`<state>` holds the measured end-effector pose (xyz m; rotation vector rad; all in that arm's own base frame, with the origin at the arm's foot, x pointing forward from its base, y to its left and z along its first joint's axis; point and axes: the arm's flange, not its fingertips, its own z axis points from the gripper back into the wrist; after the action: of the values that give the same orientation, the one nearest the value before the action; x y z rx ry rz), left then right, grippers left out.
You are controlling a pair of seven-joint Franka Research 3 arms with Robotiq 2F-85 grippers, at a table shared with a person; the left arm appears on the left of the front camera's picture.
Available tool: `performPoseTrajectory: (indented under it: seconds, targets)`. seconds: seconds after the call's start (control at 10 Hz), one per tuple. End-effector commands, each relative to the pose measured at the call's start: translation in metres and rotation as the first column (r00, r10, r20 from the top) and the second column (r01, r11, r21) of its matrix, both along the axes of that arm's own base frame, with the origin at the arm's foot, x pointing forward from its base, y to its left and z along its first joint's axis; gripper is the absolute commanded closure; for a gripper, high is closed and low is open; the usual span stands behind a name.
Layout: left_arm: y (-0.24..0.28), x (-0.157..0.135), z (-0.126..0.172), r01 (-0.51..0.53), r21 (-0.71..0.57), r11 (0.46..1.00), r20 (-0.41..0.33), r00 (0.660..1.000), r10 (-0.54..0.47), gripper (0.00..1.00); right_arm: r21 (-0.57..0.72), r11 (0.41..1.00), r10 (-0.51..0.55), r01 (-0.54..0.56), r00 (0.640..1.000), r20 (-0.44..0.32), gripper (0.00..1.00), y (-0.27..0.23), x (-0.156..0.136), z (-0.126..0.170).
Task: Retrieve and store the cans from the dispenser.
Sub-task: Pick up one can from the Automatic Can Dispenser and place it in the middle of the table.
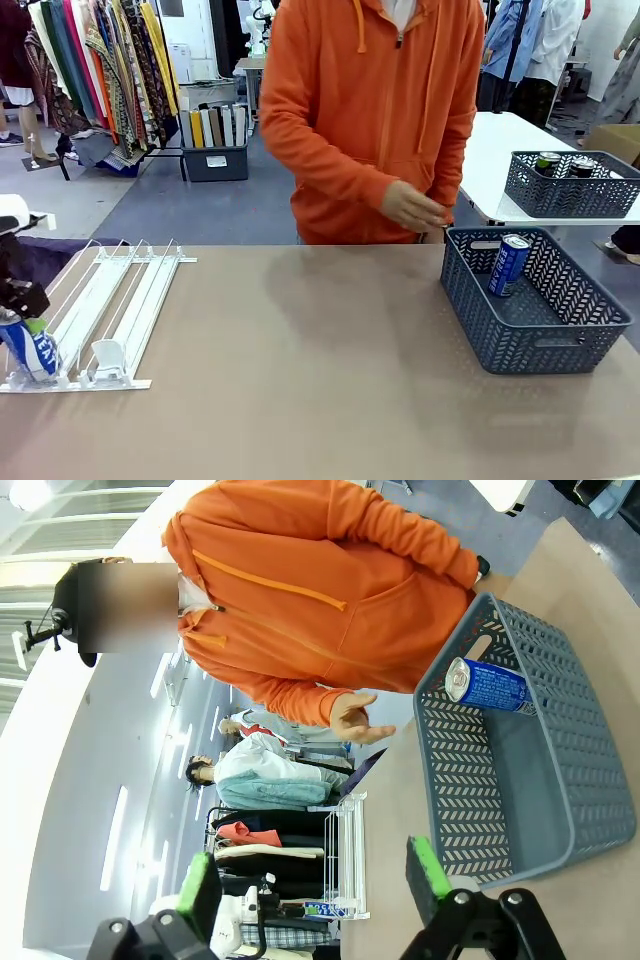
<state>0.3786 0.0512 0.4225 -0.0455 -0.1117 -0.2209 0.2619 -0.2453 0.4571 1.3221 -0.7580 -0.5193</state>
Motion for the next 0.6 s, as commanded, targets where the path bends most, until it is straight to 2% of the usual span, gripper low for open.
performPoseTrajectory:
  seconds: [0.0,0.2,0.4,0.5]
  targets:
    - [0.006,-0.015,0.055,0.014,-0.012,1.000,0.101,0.995,-0.013,1.00,0.004,1.000,-0.003,0.003,1.000,0.023,0.00,0.001,0.002,0.001]
    - [0.013,-0.046,0.129,0.076,-0.031,0.997,0.194,0.979,-0.069,1.00,0.004,1.000,-0.003,0.003,1.000,0.023,0.00,0.001,0.002,0.001]
    - [0.019,-0.078,0.179,0.151,-0.077,0.985,0.284,0.951,-0.124,1.00,0.004,1.000,-0.003,0.003,1.000,0.023,0.00,0.001,0.002,0.001]
    - [0.030,-0.092,0.195,0.167,-0.126,0.978,0.333,0.936,-0.117,1.00,0.004,1.000,-0.003,0.003,1.000,0.023,0.00,0.001,0.002,0.001]
